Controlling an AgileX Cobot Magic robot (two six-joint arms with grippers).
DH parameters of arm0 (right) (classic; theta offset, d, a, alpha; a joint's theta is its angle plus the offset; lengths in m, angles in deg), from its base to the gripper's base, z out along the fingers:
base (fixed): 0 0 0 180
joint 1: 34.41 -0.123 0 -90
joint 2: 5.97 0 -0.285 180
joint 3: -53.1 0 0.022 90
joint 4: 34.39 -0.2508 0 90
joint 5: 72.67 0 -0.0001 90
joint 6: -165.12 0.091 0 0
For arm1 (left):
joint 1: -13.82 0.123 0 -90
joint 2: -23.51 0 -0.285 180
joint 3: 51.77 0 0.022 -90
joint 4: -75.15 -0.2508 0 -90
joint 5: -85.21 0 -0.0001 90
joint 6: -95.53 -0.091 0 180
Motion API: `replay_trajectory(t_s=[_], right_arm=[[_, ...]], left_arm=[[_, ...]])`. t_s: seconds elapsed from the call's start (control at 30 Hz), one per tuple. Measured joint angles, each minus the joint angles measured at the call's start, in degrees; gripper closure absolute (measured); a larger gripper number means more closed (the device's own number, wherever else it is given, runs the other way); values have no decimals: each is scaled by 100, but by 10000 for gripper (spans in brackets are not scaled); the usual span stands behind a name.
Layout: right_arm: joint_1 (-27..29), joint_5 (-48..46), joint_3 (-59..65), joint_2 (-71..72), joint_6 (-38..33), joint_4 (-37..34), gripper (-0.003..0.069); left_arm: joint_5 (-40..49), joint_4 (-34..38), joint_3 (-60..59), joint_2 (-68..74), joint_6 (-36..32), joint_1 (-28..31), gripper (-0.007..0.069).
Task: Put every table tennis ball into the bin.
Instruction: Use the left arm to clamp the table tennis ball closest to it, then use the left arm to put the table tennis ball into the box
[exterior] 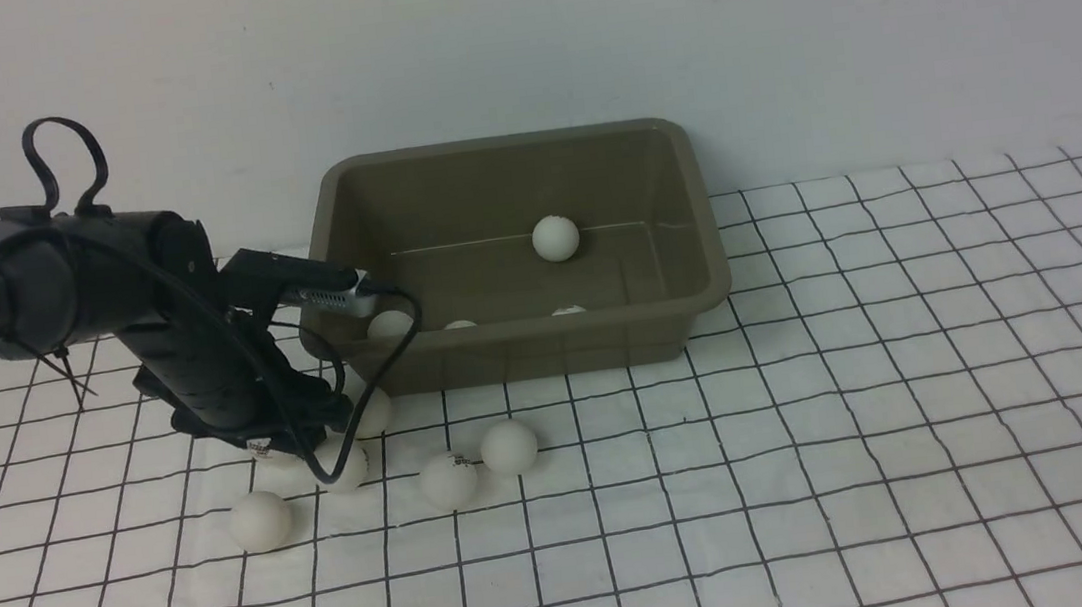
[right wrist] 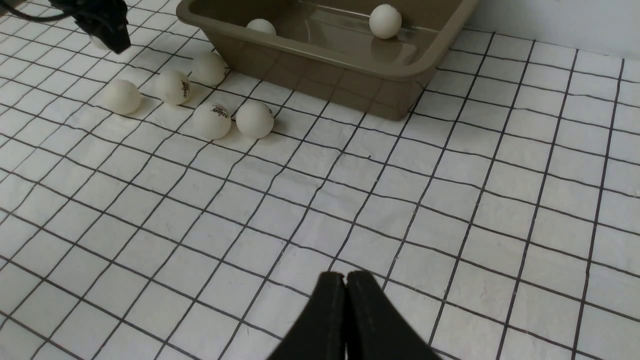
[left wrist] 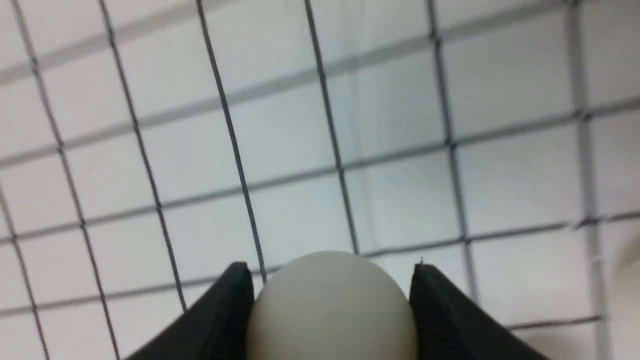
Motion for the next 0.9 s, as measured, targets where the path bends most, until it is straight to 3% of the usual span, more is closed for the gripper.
replay_trajectory(t_s=[0.4, 0.7, 0.77, 0.9], right_arm=[[0, 12, 0, 0, 0, -10, 670], [0, -51, 0, 0, 0, -27, 670], [0, -51, 0, 0, 0, -32, 670], [0, -51, 0, 0, 0, -32, 670]], left_arm=[[-208, 706, 1668, 183, -344, -1452, 272], [-294, 735, 2393, 1432, -442, -1578, 272], [-305, 762, 2451, 1514, -480, -1578, 253], [-323, 766, 2472, 1533, -485, -1578, 140]])
